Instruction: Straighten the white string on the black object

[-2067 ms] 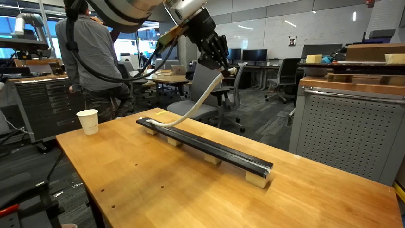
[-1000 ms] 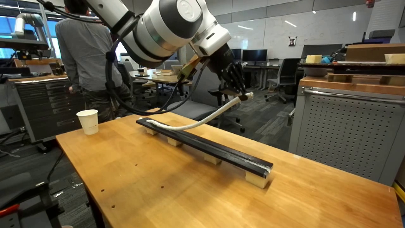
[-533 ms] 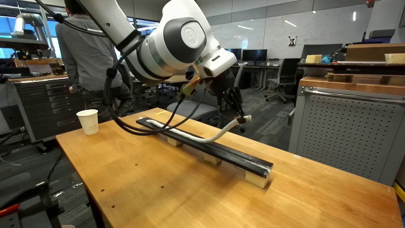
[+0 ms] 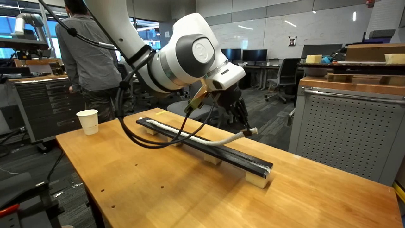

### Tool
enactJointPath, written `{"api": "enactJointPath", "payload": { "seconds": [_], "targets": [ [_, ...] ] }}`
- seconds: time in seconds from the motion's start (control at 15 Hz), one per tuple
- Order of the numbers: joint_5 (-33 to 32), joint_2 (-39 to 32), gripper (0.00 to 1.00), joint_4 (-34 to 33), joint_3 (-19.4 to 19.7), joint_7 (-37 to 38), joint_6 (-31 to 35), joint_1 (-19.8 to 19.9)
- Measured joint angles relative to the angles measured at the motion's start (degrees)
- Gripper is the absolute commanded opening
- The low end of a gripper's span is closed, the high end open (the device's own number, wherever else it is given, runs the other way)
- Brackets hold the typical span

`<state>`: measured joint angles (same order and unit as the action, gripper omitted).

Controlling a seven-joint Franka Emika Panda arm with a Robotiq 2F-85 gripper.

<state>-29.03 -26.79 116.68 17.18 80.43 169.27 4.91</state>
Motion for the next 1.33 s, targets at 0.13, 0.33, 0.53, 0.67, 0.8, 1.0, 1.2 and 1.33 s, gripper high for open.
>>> {"api": "enactJointPath", "payload": {
  "seconds": [0.13, 0.33, 0.53, 0.67, 0.8, 1.0, 1.2, 1.33],
  "targets": [
    [0.74, -1.48, 0.03, -0.97, 0.82, -1.72, -0.26, -0.51],
    [3.66, -4.18, 0.03, -2.56, 3.99, -6.10, -0.26, -2.86],
    [7.73, -6.39, 0.03, -3.61, 4.01, -12.49, -1.48, -3.12],
    [10.48, -7.41, 0.03, -4.11, 3.60, -17.18, -2.78, -3.09],
    [12.86, -8.11, 0.03, -4.63, 3.24, -21.48, -4.41, -3.09],
    [14.92, -9.10, 0.03, -5.86, 3.32, -25.11, -6.10, -3.12],
    [17.03, -10.27, 0.03, -7.76, 3.54, -25.58, -6.21, -3.15],
    [19.08, -11.09, 0.03, -9.35, 3.57, -25.58, -6.21, -3.15]
  ]
}}
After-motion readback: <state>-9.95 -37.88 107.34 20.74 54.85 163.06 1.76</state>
